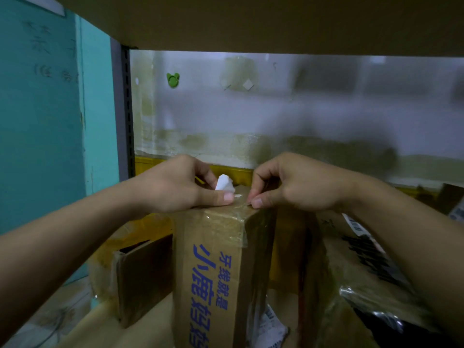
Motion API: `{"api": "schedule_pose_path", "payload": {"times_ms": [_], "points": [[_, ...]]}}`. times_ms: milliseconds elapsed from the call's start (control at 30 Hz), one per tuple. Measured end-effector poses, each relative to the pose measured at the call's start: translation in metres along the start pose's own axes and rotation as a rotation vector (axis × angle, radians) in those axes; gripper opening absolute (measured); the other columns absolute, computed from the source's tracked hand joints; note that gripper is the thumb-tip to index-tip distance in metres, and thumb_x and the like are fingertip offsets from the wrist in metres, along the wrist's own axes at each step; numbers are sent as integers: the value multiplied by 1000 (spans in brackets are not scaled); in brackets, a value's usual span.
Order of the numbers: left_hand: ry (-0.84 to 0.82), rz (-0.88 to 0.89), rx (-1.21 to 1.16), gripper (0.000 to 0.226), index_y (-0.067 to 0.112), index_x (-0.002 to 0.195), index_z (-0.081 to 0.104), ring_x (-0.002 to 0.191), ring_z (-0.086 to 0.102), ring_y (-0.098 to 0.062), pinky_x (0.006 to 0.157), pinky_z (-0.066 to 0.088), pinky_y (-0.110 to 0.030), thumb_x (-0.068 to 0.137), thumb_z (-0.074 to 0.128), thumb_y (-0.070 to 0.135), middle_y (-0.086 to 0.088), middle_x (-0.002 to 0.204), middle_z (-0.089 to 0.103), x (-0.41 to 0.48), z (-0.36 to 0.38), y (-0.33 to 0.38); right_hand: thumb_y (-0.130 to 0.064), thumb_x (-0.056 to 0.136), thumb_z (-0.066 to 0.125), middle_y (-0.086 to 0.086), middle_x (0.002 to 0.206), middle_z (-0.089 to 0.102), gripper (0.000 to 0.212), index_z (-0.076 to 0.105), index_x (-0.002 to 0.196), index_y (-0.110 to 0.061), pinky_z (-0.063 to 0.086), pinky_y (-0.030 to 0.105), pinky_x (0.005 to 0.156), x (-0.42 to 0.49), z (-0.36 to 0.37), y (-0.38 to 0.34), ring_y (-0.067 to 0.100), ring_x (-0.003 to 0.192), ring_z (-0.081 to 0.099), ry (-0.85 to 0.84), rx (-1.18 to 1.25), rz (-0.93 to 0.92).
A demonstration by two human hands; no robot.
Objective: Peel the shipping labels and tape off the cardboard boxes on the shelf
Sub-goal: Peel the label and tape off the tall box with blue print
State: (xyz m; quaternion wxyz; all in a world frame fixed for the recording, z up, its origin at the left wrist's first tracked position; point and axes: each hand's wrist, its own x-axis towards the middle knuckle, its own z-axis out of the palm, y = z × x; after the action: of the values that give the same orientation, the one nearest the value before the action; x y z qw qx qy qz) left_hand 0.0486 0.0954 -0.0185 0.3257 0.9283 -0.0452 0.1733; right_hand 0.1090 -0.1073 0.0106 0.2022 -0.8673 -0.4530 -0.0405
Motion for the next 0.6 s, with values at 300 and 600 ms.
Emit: {"api": "schedule_pose_path", "payload": {"times_ms": [300, 600], "points": [[71, 187, 192, 20, 14, 81, 56, 60, 47, -11, 55, 37, -23, 92, 67, 27, 1, 69, 58, 18, 11, -6, -25, 85, 72, -2, 89, 71, 12, 69, 88, -13, 48, 22, 79, -3, 4, 2, 15, 89, 64, -8, 38, -9], [34, 234, 311, 25, 19, 74, 50, 54, 41, -5, 48, 30, -15, 88, 71, 18, 8, 59, 48, 31, 5, 4, -29, 80, 74, 8, 105, 71, 16, 69, 84, -15, 46, 45, 96, -6, -1, 3, 22, 107, 64, -48, 38, -7]]}}
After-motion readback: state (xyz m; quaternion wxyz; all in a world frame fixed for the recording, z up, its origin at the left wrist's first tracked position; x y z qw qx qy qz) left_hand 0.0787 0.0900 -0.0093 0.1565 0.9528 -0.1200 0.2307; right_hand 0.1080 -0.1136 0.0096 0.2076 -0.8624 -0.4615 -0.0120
